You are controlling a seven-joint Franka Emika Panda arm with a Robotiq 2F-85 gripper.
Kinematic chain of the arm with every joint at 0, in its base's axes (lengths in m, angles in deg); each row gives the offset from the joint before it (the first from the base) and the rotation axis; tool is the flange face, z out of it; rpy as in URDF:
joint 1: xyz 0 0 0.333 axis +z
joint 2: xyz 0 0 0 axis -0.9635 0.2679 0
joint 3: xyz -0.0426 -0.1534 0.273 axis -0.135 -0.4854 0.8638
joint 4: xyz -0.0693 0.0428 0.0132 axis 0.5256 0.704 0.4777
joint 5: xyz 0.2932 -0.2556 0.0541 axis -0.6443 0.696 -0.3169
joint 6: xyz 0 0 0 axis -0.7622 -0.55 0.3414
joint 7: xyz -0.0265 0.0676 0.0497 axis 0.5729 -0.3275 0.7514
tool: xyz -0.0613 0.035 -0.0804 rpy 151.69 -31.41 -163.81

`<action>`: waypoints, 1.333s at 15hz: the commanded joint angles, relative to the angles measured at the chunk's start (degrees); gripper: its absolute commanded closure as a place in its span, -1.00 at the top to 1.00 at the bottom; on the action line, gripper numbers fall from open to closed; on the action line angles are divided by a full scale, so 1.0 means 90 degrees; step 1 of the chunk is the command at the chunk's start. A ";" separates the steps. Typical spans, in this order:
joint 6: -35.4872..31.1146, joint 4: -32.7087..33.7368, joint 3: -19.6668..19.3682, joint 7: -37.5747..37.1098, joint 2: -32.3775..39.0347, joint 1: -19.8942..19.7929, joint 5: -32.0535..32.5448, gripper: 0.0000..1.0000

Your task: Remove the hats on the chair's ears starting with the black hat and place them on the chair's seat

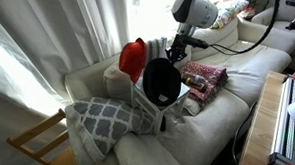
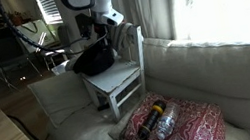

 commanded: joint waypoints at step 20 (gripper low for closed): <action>0.0168 -0.0340 -0.0785 -0.4016 -0.0481 0.0534 0.1747 0.60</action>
